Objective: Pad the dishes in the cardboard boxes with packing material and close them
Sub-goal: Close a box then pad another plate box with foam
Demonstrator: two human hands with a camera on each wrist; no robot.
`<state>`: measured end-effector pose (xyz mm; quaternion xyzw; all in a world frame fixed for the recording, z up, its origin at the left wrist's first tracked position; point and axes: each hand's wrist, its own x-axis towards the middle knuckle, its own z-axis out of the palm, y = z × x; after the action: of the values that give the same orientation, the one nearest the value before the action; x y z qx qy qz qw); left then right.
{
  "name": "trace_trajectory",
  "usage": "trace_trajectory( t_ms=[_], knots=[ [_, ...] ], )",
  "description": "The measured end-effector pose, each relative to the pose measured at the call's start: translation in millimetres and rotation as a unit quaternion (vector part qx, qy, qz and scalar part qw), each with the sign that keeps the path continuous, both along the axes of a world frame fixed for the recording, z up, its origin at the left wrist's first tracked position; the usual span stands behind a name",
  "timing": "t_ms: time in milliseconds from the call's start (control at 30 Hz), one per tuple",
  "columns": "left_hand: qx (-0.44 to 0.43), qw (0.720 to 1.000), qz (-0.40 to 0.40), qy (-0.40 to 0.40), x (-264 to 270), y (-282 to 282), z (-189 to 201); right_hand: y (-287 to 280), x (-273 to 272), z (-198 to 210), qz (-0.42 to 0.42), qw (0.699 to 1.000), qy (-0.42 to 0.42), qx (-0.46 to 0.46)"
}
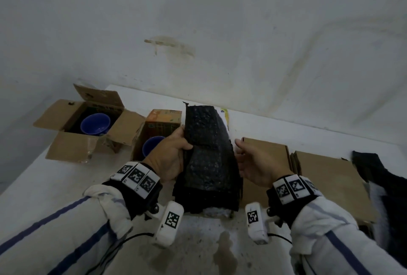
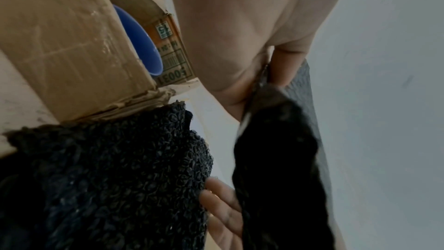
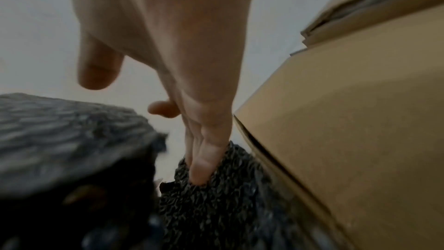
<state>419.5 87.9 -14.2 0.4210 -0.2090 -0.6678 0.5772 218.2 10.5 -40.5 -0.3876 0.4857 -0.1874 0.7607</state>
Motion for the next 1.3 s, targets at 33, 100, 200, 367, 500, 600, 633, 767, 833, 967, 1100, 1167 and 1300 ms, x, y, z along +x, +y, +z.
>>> trace_trajectory(
  t_ms=[33,100,200,367,500,600,633,767,833,967,1100,1167,1300],
  knots=[
    [0.002,1.0,-0.006,0.003,0.0,-0.3,-0.4,1.1,1.0,-2.9,-0.013,0.999,-0.037,0.008],
    [0.017,1.0,-0.015,-0.003,1.6,-2.2,-1.1,1.9,1.7,-4.5,-0.035,0.995,-0.093,0.006],
    [0.076,0.993,-0.01,-0.088,3.3,-5.2,-2.8,-3.1,0.2,-4.1,-0.024,0.995,-0.09,-0.04],
    [0.067,0.909,0.002,-0.412,4.5,-1.9,-19.2,-10.8,-1.3,-18.2,-0.018,0.975,0.177,-0.133],
    [-0.007,0.756,-0.11,-0.646,-0.9,6.1,-28.1,-3.1,10.6,-32.4,0.037,0.924,0.323,-0.202],
    [-0.033,0.69,-0.236,-0.683,-13.0,11.8,-39.6,4.8,22.7,-38.7,0.062,0.889,0.38,-0.247],
    [-0.028,0.666,-0.281,-0.69,-15.8,12.9,-44.5,8.4,24.9,-37.1,0.085,0.878,0.393,-0.26],
    [0.023,0.611,-0.367,-0.7,-19.5,17.3,-62.0,10.6,27.1,-24.0,0.221,0.768,0.484,-0.355],
    [0.029,0.622,-0.351,-0.7,-20.7,16.9,-68.6,9.3,26.7,-19.4,0.244,0.689,0.522,-0.439],
    [0.06,0.656,-0.323,-0.68,-24.9,10.9,-75.9,4.5,31.2,-25.6,0.386,0.637,0.516,-0.423],
    [0.09,0.675,-0.309,-0.663,-30.1,1.1,-79.6,-0.8,41.0,-32.4,0.44,0.637,0.513,-0.369],
    [0.108,0.674,-0.314,-0.66,-32.6,-3.7,-81.4,-1.5,45.9,-34.0,0.445,0.633,0.521,-0.361],
    [0.137,0.656,-0.324,-0.668,-36.0,-10.0,-82.9,-5.3,52.8,-37.4,0.443,0.622,0.533,-0.364]
  ],
)
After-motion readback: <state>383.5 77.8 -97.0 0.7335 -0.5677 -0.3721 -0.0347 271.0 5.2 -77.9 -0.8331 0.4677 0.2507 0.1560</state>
